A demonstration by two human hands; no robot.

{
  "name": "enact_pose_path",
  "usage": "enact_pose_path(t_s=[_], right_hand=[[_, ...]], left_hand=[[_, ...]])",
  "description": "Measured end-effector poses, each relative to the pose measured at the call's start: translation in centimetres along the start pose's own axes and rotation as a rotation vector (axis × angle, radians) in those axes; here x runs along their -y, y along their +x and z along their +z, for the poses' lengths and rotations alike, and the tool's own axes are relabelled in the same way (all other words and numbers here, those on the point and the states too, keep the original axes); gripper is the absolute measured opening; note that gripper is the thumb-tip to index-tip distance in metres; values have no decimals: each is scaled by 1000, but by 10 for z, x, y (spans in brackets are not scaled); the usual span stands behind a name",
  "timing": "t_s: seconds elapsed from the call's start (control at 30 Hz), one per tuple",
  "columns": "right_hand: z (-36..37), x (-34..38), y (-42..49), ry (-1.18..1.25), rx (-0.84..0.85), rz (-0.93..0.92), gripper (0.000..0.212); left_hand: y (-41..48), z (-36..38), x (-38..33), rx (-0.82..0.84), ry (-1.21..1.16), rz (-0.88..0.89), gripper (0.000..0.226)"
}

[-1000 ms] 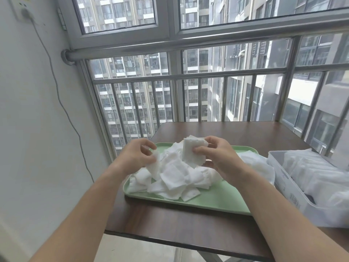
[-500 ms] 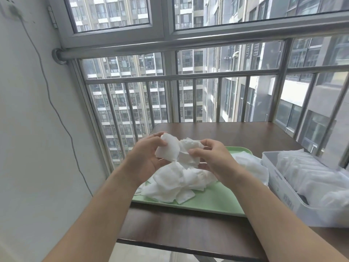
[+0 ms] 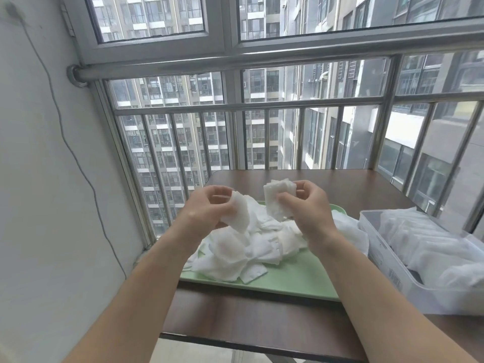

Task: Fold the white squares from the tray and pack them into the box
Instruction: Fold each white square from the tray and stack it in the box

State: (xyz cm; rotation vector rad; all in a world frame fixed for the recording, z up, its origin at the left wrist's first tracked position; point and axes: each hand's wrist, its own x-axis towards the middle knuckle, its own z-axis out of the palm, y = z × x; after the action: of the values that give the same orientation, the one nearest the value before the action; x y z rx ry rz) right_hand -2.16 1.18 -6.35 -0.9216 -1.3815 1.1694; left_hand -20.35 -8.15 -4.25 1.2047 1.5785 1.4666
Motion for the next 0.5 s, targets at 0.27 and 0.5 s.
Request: enact_pose_path(t_s=[0.27, 0.5], right_hand=[[3, 6, -10, 133, 344, 140, 19], [2, 9, -11, 169, 381, 127, 25]], left_hand=[[-5, 14, 1, 321, -558, 12, 26], [-4, 26, -3, 47, -267, 51, 32]])
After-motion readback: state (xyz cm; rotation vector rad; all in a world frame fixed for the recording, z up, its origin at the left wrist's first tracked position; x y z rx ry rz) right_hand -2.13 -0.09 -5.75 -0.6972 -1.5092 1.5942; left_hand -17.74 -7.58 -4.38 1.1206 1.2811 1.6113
